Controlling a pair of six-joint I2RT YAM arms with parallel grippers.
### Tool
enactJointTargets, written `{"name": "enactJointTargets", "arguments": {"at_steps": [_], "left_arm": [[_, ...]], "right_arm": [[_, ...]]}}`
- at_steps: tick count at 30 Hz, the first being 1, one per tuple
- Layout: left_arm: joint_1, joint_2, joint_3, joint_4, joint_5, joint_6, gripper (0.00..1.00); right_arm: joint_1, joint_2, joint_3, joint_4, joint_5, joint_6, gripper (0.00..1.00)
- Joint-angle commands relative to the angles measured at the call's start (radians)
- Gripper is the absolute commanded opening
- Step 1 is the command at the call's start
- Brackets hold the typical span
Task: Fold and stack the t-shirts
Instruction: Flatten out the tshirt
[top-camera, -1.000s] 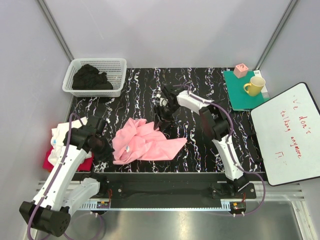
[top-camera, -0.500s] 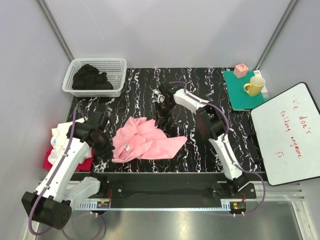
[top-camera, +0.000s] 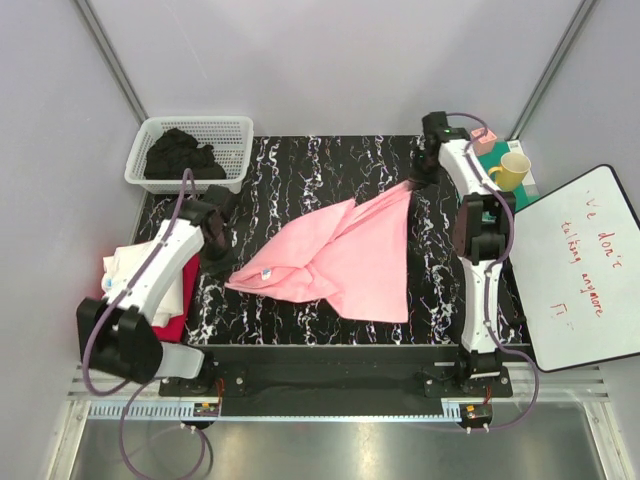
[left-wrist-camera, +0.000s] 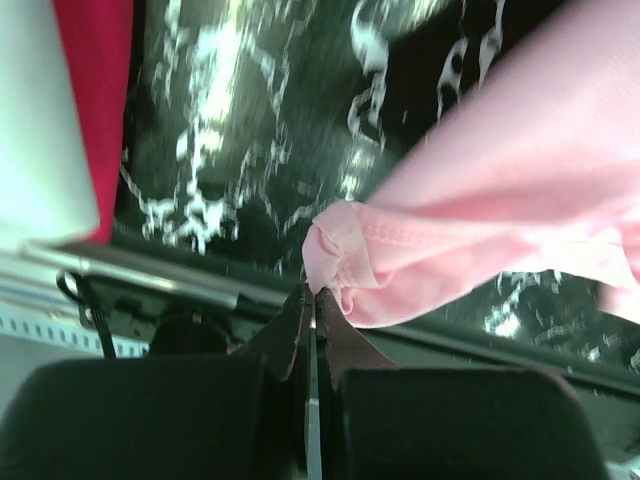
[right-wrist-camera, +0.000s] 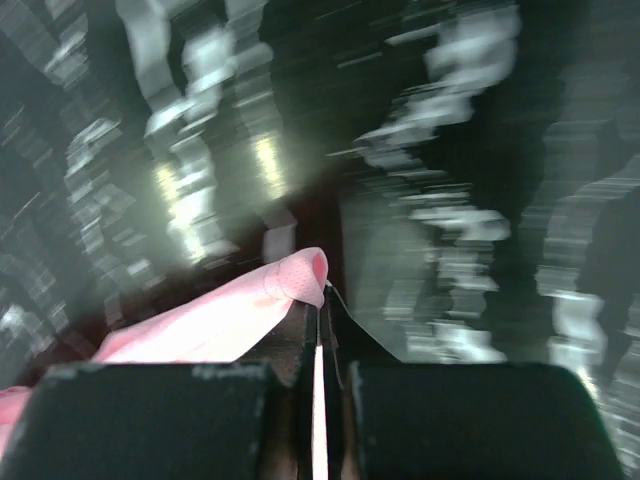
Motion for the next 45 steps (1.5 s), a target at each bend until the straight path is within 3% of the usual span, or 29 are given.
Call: {"name": "enactJointTargets", "arguments": {"at_steps": [1,12,22,23,24,26,31,37,41,45], "left_arm": [[0.018,0.178,0.089,0.109,-0.09,0.078,0.0],[0.208,0.502,0.119,0.201,-0.101,0.081,0.0],[0.304,0.577,0.27,0.202,-0.184,0.149,0.0],[0.305,0.582,0.281,0.201,-0.174,0.153,0.05],[0.305,0.591,0.299,0.198,-0.146,0.166,0.21],[0.302,0.591,0.303,0.198,-0.114,0.176,0.34],[0.281,0.502,0.344,0.21,-0.094,0.172,0.99],[0.068,0.557,0.617,0.25,-0.026,0.278,0.98],[-0.009,0.71,0.839,0.242,0.053,0.311,0.9],[-0.035,0.865,0.962,0.259,0.214,0.261,0.9]], "right_arm": [[-0.046,-0.086,0.043,-0.055,0.143,-0.04,0.0],[-0.07,0.0,0.131,-0.067,0.128,-0.035,0.0],[-0.073,0.006,0.108,-0.07,0.125,-0.038,0.0],[-0.074,0.006,0.112,-0.07,0.122,-0.037,0.0],[-0.073,0.011,0.118,-0.073,0.116,-0.038,0.0],[-0.073,0.014,0.131,-0.07,0.104,-0.034,0.0],[-0.071,0.019,0.118,-0.072,0.021,-0.034,0.0],[-0.071,0.028,0.092,-0.072,-0.042,-0.037,0.0],[-0.071,0.035,0.092,-0.072,-0.077,-0.032,0.0],[-0.071,0.045,0.098,-0.072,-0.097,-0.032,0.02]]}}
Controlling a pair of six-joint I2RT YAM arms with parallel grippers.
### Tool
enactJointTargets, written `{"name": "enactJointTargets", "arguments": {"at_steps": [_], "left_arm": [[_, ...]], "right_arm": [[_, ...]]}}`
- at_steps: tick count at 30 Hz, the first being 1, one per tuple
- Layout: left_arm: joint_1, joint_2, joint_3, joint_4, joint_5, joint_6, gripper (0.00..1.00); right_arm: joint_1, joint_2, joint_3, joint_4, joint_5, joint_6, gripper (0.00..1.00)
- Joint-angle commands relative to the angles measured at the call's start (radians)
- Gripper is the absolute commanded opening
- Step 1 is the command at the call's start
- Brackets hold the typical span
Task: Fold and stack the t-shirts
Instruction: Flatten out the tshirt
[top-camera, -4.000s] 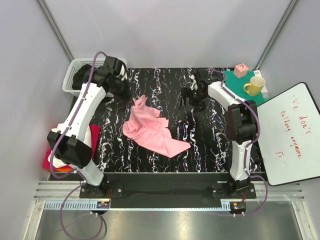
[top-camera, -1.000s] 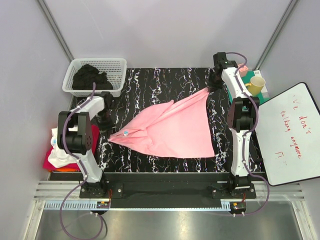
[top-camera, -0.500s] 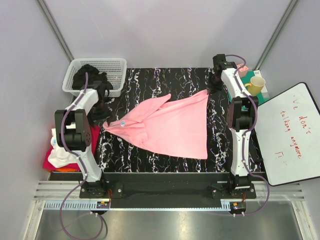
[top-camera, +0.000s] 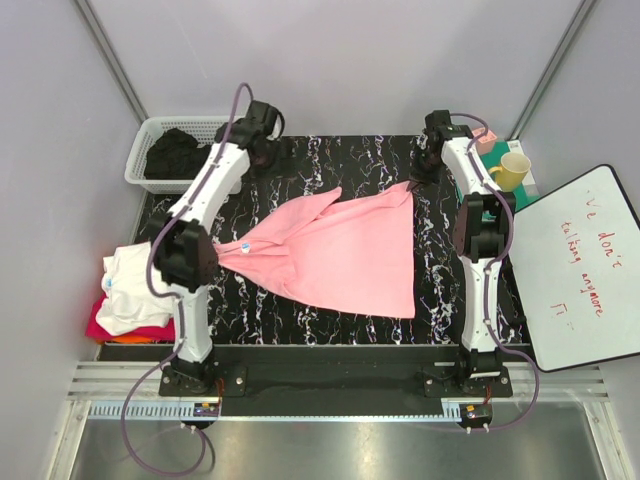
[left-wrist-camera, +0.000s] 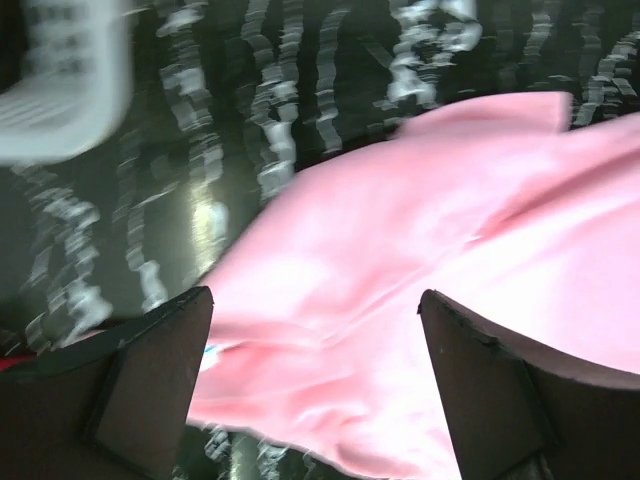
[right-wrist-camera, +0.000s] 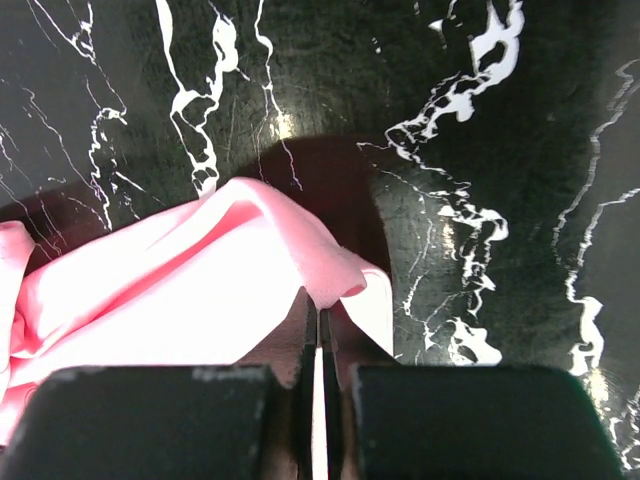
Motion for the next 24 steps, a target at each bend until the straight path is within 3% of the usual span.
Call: {"name": "enactJointTargets", "arguments": {"at_steps": [1,5,11,24], "left_arm": [[0.003,0.167,0.089,0.01,0.199,-0.018,0.9],[0.0,0.259,0.089,0.047,0.257,-0.081,0.9],[-0.043,0.317,0.178,0.062,0.232,-0.114,0.87],[-0.135,0.233,0.126,0.026,0.092,-0.019,0.83]], "right_arm": [[-0.003,0.018,0.015,0.004,-0.055,-0.006,0.03],[-0.002,0.027,0.013,0.002,-0.067,-0.009,0.07],[-0.002,0.027,-0.002,-0.001,-0.087,-0.012,0.11],[-0.002,0.031,-0.021,0.001,-0.137,-0.004,0.12]]}}
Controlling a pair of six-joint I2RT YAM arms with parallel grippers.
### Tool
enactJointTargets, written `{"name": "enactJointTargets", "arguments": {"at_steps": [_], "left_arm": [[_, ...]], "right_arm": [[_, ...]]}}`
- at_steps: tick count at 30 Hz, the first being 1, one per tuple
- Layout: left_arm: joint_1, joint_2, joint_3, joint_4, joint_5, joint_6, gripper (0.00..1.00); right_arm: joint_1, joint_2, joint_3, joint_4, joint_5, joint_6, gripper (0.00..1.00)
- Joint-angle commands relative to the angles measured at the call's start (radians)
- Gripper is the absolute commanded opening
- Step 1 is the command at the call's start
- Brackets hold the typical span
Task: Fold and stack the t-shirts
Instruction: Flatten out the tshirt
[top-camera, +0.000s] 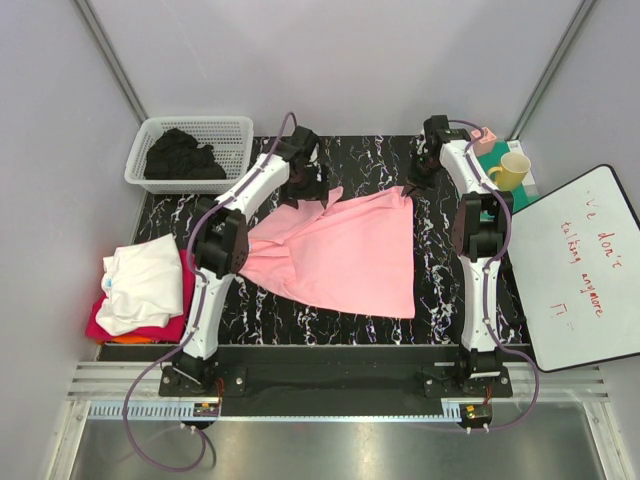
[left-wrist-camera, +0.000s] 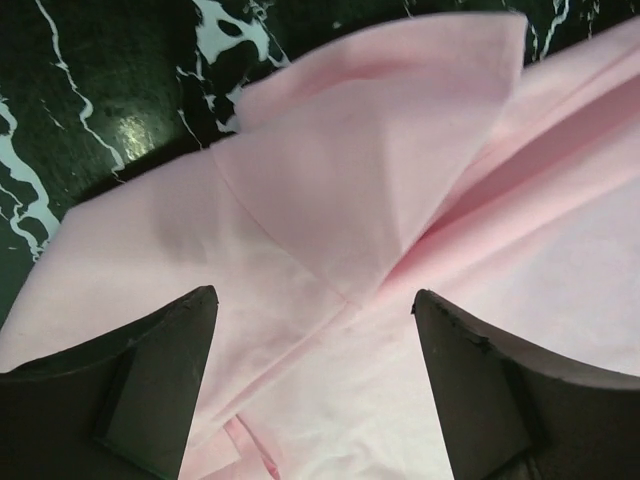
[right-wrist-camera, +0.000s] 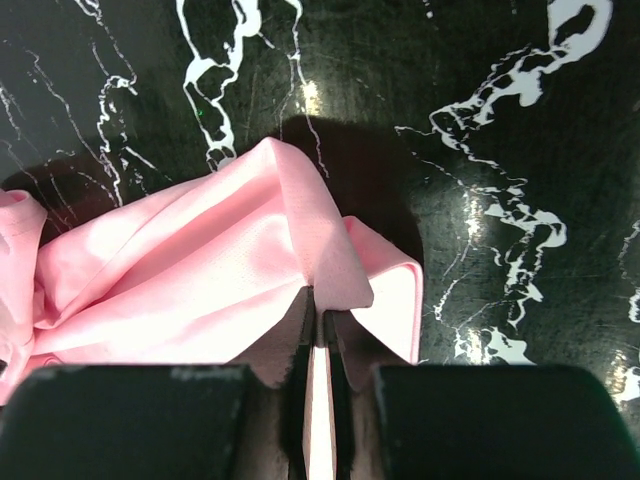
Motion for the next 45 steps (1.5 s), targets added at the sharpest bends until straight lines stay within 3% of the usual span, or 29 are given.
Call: {"name": "enactJointTargets", "arguments": {"at_steps": [1,9,18,22,23,26,45], "left_arm": [[-0.018,-0.088,-0.02,-0.008,-0.07,0.049,0.83],[-0.05,-0.025,-0.02,-0.025,-0.112,0.067,0.64],[-0.062,-0.004,-0.046,-0.026,-0.083,0.075,0.63],[-0.067,0.024,-0.057,-0.025,-0.093,0.074,0.41],[-0.065,0.029,-0.057,-0.028,-0.104,0.071,0.22],[-0.061,0.049,-0.04,-0.039,-0.136,0.066,0.0],[0.025,-0.106,0.004,-0.051,-0.441,0.032,0.0]], "right_arm": [[-0.002,0.007,-0.003,0.003,-0.047,-0.002,0.12],[-0.003,0.011,0.0,0.003,-0.064,-0.001,0.12],[-0.002,0.005,-0.01,0.005,-0.065,-0.004,0.12],[-0.003,0.004,-0.018,0.005,-0.068,-0.004,0.12],[-0.002,0.001,-0.021,0.006,-0.068,-0.004,0.12],[-0.003,-0.004,-0.03,0.008,-0.07,-0.007,0.12],[-0.002,-0.029,-0.081,0.02,-0.077,-0.004,0.12]]}}
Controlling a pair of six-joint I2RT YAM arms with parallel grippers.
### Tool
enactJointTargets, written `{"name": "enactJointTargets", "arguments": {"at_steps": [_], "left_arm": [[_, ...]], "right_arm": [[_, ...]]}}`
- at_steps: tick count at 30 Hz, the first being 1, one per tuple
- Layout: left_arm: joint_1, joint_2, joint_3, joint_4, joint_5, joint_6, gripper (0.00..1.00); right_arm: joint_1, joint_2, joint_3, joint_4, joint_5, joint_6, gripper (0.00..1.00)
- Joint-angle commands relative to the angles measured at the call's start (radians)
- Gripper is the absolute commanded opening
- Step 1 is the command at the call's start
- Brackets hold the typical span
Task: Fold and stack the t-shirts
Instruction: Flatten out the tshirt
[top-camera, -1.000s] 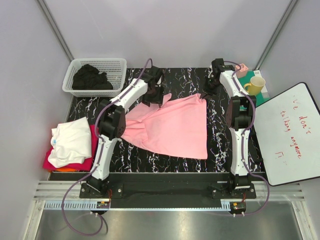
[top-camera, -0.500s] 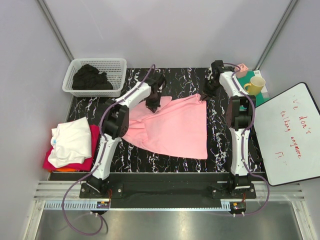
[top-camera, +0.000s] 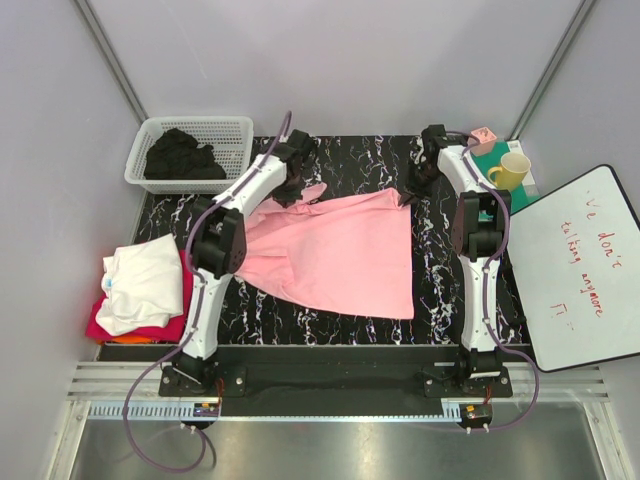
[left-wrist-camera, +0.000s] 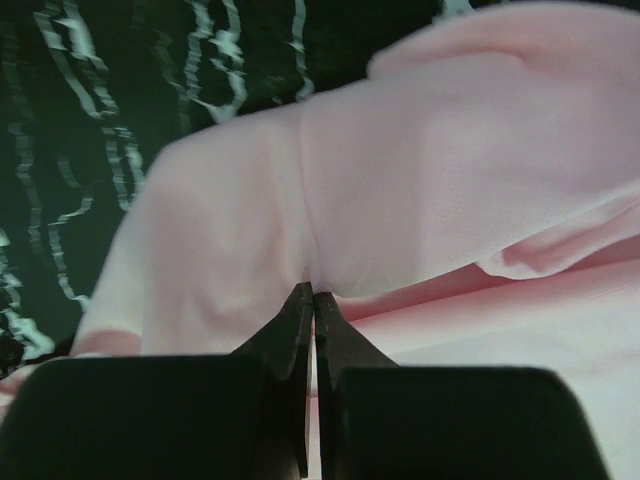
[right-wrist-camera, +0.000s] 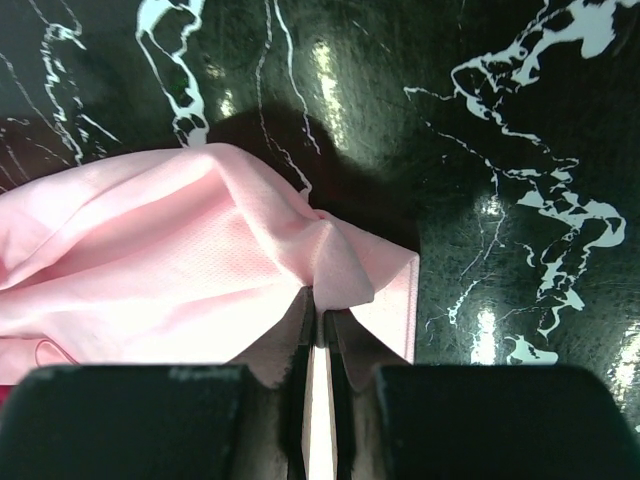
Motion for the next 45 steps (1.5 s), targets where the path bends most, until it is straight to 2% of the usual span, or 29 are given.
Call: {"name": "enactJointTargets", "arguments": {"at_steps": [1,4,5,6,7,8,10,14,18,20,23,25,30,31,32,34,37,39,40,41,42,45], "left_arm": [[0.038,-0.098,0.065,0.002,-0.123,-0.022,0.0],[0.081,-0.09,0.091,0.002,-0.143,-0.053,0.0],[0.106,-0.072,0.114,0.004,-0.143,-0.053,0.0],[0.118,-0.061,0.131,-0.006,-0.144,-0.055,0.0],[0.132,-0.05,0.146,-0.01,-0.144,-0.056,0.03],[0.158,-0.029,0.175,-0.015,-0.138,-0.058,0.14],[0.181,-0.013,0.198,-0.026,-0.117,-0.061,0.21],[0.213,-0.012,0.208,-0.023,-0.118,-0.052,0.21],[0.223,-0.019,0.195,-0.019,-0.094,-0.042,0.6],[0.223,-0.028,0.194,-0.019,-0.077,-0.041,0.66],[0.207,-0.047,0.191,0.002,-0.025,-0.024,0.68],[0.187,-0.045,0.188,0.039,0.067,-0.025,0.66],[0.128,0.054,0.27,0.099,0.219,-0.073,0.66],[0.114,0.098,0.324,0.106,0.239,-0.079,0.75],[0.112,0.117,0.346,0.126,0.283,-0.094,0.8],[0.12,0.152,0.361,0.163,0.34,-0.114,0.84],[0.14,0.172,0.343,0.188,0.364,-0.153,0.82],[0.161,0.159,0.283,0.18,0.359,-0.165,0.54],[0.172,0.148,0.249,0.177,0.364,-0.177,0.12],[0.18,0.134,0.216,0.177,0.357,-0.182,0.0],[0.192,0.107,0.147,0.177,0.351,-0.185,0.0],[0.193,0.074,0.079,0.18,0.328,-0.157,0.0]], "right_arm": [[-0.002,-0.042,-0.02,0.012,-0.012,-0.006,0.11],[-0.002,-0.05,-0.029,0.013,0.007,-0.009,0.08],[-0.003,-0.053,-0.032,0.012,0.014,-0.01,0.02],[-0.003,-0.061,-0.032,0.012,0.022,-0.012,0.0],[-0.003,-0.064,-0.04,0.012,0.033,-0.012,0.0],[-0.003,-0.067,-0.041,0.012,0.036,-0.013,0.0],[-0.003,-0.085,-0.053,0.012,0.056,-0.015,0.0],[-0.008,-0.145,-0.101,0.01,0.128,-0.022,0.0],[-0.023,-0.234,-0.167,0.013,0.236,-0.035,0.0],[-0.038,-0.262,-0.204,0.018,0.263,-0.033,0.0],[-0.061,-0.3,-0.237,0.027,0.281,-0.032,0.0],[-0.069,-0.311,-0.253,0.035,0.274,-0.032,0.0],[-0.072,-0.285,-0.238,0.042,0.203,-0.032,0.0],[-0.072,-0.28,-0.234,0.044,0.189,-0.035,0.0],[-0.072,-0.273,-0.231,0.045,0.172,-0.03,0.0],[-0.072,-0.269,-0.228,0.049,0.145,-0.029,0.0],[-0.071,-0.262,-0.234,0.058,0.094,-0.029,0.0],[-0.072,-0.254,-0.234,0.059,0.082,-0.029,0.0],[-0.071,-0.253,-0.233,0.059,0.082,-0.029,0.0],[-0.071,-0.251,-0.227,0.061,0.08,-0.029,0.0],[-0.072,-0.248,-0.222,0.059,0.08,-0.027,0.0],[-0.071,-0.23,-0.201,0.058,0.074,-0.026,0.0]]}}
